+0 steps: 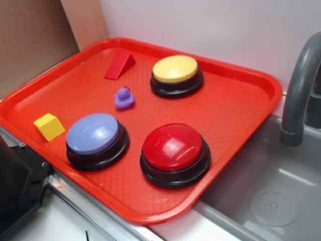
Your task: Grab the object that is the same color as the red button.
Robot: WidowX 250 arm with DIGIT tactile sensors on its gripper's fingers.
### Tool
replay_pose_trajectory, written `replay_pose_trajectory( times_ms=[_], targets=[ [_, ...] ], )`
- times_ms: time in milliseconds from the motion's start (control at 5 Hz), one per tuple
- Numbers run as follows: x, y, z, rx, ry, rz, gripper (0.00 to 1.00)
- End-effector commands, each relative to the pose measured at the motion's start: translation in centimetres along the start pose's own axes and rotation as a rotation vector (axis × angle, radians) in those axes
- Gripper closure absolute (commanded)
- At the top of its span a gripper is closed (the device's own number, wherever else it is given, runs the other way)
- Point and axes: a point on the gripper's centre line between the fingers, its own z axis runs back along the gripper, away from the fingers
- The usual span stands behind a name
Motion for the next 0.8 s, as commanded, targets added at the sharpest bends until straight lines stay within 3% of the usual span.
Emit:
replay_pose_trajectory(
  times_ms=[0,200,400,600],
  targets=[
    [0.0,0.0,0.0,0.0,0.0,0.0,0.0],
    [2.9,1.5,-3.5,-0.017,-0.024,0.127,0.0],
    [5.5,3.1,-5.6,0.036,-0.041,0.294,0.0],
    [6.9,5.1,-7.6,0.034,-0.12,0.501,0.0]
  ],
)
